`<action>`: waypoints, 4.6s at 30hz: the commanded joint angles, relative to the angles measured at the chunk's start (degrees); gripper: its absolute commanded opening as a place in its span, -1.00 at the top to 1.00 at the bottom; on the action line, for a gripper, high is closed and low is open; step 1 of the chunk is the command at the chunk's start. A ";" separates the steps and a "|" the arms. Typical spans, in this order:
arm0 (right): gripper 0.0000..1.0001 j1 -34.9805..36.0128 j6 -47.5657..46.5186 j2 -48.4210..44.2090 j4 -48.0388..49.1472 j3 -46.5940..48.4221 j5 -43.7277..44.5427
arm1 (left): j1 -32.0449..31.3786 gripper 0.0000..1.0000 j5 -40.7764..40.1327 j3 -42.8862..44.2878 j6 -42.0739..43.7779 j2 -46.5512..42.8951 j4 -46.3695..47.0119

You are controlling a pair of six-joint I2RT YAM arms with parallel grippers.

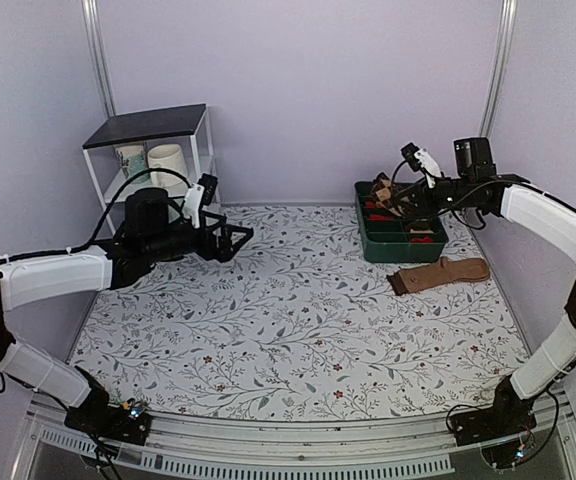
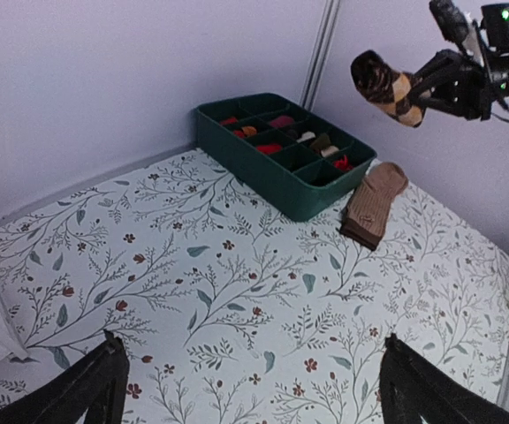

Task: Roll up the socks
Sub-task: Move the storage box to the center of the board, then place a pair of socks in the storage box.

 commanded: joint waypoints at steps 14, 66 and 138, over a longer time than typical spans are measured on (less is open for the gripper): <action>0.97 -5.09 -35.62 23.81 -18.88 22.38 0.09 | 11.18 -0.99 19.12 0.48 -14.06 7.26 24.33; 0.93 15.30 -27.27 35.35 -16.16 23.10 -0.67 | 13.85 -0.99 17.82 -5.40 -6.19 2.11 20.77; 0.88 15.93 -12.12 55.85 -26.90 30.01 22.25 | 13.93 -0.99 17.32 -4.92 -1.49 3.95 14.89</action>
